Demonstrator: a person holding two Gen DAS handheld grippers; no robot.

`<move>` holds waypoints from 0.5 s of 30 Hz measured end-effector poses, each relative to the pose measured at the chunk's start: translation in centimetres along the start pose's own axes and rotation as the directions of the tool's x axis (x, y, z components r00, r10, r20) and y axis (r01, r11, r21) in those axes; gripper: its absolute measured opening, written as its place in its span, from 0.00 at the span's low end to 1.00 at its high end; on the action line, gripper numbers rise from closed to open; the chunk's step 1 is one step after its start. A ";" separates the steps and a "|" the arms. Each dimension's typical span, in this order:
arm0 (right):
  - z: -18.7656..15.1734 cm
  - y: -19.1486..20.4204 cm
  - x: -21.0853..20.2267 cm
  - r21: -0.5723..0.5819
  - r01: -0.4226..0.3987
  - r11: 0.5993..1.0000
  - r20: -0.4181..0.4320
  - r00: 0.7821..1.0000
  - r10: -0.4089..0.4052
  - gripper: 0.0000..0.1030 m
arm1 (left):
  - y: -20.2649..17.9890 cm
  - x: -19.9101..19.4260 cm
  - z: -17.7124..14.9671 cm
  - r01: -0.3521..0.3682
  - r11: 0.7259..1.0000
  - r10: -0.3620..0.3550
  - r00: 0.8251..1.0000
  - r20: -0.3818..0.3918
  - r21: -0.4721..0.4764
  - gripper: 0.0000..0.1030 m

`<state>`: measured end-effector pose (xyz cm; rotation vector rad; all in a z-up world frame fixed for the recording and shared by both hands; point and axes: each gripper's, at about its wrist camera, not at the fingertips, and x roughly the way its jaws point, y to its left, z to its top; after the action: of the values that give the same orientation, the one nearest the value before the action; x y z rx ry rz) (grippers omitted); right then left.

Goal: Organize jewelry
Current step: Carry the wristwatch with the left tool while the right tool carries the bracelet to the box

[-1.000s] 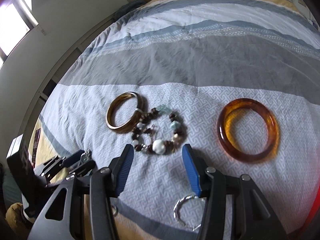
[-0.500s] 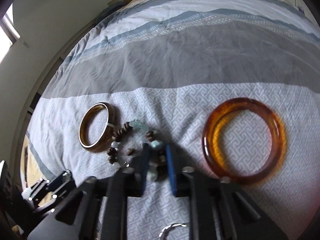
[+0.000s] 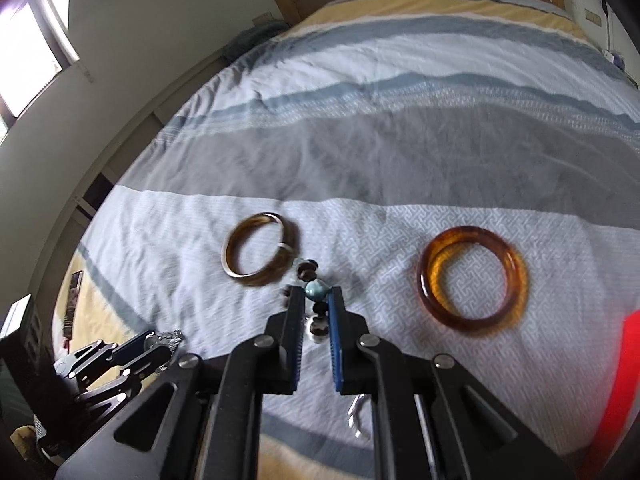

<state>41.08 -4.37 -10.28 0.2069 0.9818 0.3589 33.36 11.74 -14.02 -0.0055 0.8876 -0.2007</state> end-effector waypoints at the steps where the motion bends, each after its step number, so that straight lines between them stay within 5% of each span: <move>1: -0.1 0.2 -0.7 -0.002 -0.002 1.000 0.007 1.000 0.002 0.10 | -0.1 -0.5 0.0 -0.004 1.000 0.004 1.000 0.004 0.000 0.23; 15: -3.6 1.1 -13.9 0.022 0.021 1.000 0.119 0.993 -0.024 0.10 | -4.8 -10.0 -0.4 0.011 1.000 -0.013 0.995 0.094 0.016 0.23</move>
<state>30.80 -8.75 -1.15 0.2332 0.8692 0.3126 26.09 8.85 -6.14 -0.0062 0.7922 -0.2169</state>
